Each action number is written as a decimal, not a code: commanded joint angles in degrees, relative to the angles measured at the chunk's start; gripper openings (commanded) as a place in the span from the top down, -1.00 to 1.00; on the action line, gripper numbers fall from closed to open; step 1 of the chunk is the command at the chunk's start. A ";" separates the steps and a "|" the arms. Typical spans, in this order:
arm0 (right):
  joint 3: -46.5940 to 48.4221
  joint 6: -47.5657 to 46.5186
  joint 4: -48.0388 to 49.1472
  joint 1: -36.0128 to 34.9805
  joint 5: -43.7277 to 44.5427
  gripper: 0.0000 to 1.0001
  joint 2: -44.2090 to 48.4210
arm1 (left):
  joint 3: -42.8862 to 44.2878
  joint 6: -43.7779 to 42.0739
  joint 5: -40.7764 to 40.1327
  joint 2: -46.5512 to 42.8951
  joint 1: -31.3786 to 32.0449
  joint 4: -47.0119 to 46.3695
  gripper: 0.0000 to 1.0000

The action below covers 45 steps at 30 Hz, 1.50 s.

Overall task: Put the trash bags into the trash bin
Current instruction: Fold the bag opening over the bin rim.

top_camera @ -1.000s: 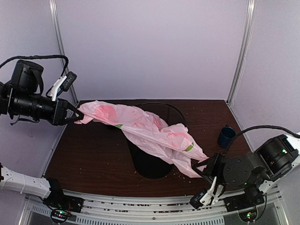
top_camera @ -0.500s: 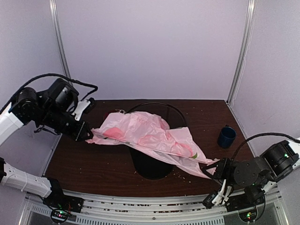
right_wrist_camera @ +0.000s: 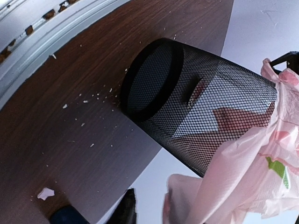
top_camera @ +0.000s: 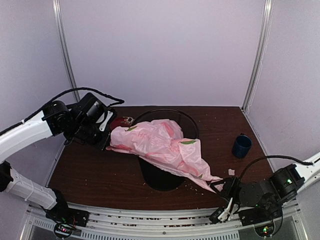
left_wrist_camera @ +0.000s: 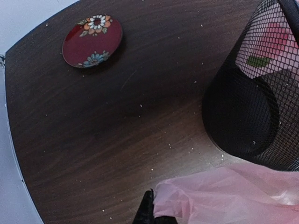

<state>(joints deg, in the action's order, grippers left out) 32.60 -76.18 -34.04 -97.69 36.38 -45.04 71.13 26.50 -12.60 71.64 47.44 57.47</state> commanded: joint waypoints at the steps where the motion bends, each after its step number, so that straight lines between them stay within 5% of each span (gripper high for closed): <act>1: 3.71 4.55 -3.89 1.35 -0.33 0.20 1.19 | -0.88 -5.02 -0.54 -3.08 -1.58 -9.02 1.00; 4: 9.96 8.11 -10.74 1.29 -4.80 -0.10 0.25 | -1.30 -6.88 4.49 -6.81 -1.52 -10.96 0.97; 9: 16.47 10.80 -18.79 1.19 -8.12 -0.35 -0.09 | -0.19 -8.44 3.89 -11.85 -1.56 -4.67 0.20; 13: 20.90 13.59 -19.36 1.29 -8.77 -0.45 0.74 | -1.27 -11.73 8.08 -15.64 -1.56 -2.63 -0.06; 20: 18.26 15.60 -16.99 2.24 -9.49 -0.68 4.89 | -1.26 -18.08 16.74 -18.22 -0.40 -5.20 -0.15; 24: 16.96 16.38 -12.54 5.58 -13.10 -0.87 5.18 | 0.41 -18.31 12.19 -15.92 -0.29 -6.63 -0.18; 32: 25.21 14.30 -5.52 33.85 -33.35 -0.91 -7.00 | 1.85 -16.14 9.83 -13.23 -0.33 -14.39 -0.18; 38: 16.96 7.81 1.36 34.51 -30.87 -0.93 -6.12 | 1.95 -15.33 6.69 -13.09 -0.31 -15.19 -0.17; 45: 30.59 11.49 -12.95 31.79 -33.78 -1.00 -6.15 | 8.01 -16.54 6.89 -15.89 -0.31 -10.68 -0.32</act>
<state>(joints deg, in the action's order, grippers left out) 55.79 -66.02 -41.12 -64.07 4.01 -52.12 74.13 10.57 -5.15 58.11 46.98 46.59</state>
